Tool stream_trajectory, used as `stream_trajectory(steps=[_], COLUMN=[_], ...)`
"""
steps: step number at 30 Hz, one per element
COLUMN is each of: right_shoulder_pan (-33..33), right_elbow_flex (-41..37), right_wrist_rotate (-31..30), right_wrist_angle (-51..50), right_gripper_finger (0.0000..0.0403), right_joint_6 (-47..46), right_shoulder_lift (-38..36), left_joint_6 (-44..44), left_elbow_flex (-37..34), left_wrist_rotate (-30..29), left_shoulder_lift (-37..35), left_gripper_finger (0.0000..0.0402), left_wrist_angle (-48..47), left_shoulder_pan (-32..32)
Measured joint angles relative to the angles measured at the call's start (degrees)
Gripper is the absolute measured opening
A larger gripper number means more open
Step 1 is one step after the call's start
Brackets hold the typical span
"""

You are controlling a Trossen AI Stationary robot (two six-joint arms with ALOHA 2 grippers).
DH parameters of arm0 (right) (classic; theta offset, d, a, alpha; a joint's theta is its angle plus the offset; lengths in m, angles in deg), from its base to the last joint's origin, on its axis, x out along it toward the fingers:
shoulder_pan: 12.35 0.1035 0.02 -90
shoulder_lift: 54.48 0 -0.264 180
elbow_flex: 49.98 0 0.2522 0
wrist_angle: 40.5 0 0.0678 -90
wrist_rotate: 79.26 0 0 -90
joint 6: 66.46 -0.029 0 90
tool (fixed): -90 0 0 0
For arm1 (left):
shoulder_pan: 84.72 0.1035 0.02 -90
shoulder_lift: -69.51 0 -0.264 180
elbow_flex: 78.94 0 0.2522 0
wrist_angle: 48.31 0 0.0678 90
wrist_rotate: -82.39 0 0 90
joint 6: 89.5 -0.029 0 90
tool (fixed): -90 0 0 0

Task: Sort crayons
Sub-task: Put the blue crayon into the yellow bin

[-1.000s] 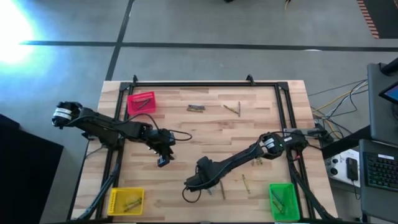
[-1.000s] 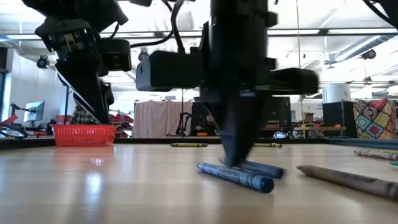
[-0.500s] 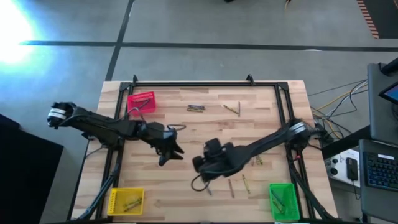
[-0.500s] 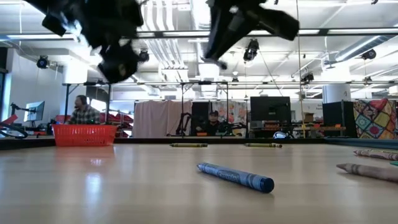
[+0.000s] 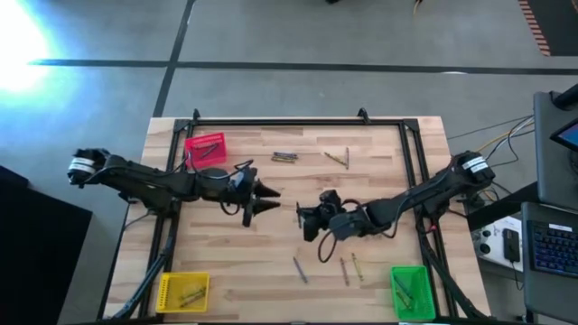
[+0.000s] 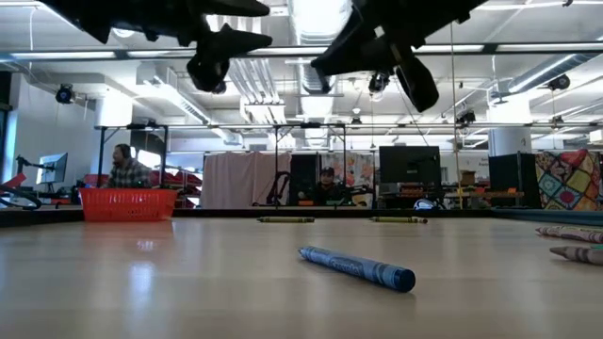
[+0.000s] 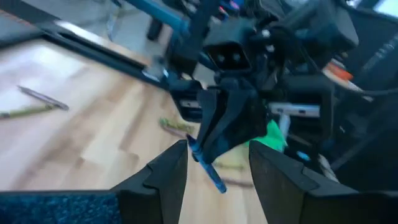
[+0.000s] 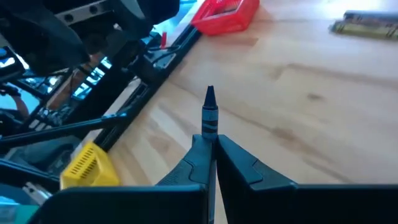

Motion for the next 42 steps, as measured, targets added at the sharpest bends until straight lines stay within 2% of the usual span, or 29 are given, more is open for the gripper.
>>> stream_trajectory(steps=[4, 14, 23, 27, 33, 39, 42], right_shoulder_pan=[-1.2, -12.4, -22.6, -24.4, -24.6, -24.7, -24.8], right_elbow_flex=[-2.1, -4.6, -17.2, -18.1, -13.4, -10.1, -8.8], right_wrist_rotate=[0.5, 17.2, 37.4, 38.5, 39.0, 40.2, 40.4], right_wrist_angle=[0.0, 0.6, 19.5, 21.1, 21.3, 20.4, 20.7], right_gripper_finger=[0.0009, 0.0009, 0.0009, 0.0009, 0.0009, 0.0009, 0.0009], right_joint_6=[5.6, 20.2, 21.6, 21.4, 25.6, 26.3, 26.2], right_shoulder_lift=[-2.3, -9.0, -17.6, -18.6, -17.1, -13.2, -11.5], left_joint_6=[3.9, 8.7, 11.3, 12.0, 12.0, 9.3, 8.7], left_elbow_flex=[2.5, 10.6, 15.0, 15.2, 15.2, 15.1, 15.1], left_wrist_rotate=[-3.6, -3.6, -12.1, -11.9, -9.5, -9.4, -6.7], left_shoulder_lift=[2.3, 12.5, 12.4, 12.8, 14.5, 14.0, 13.5], left_gripper_finger=[0.0155, 0.0155, 0.0187, 0.0207, 0.0228, 0.0225, 0.0212], left_wrist_angle=[1.4, -2.0, -7.7, -6.4, -6.1, -3.7, -2.8], left_shoulder_pan=[0.2, 3.0, 3.8, 3.8, 4.3, 5.0, 5.6])
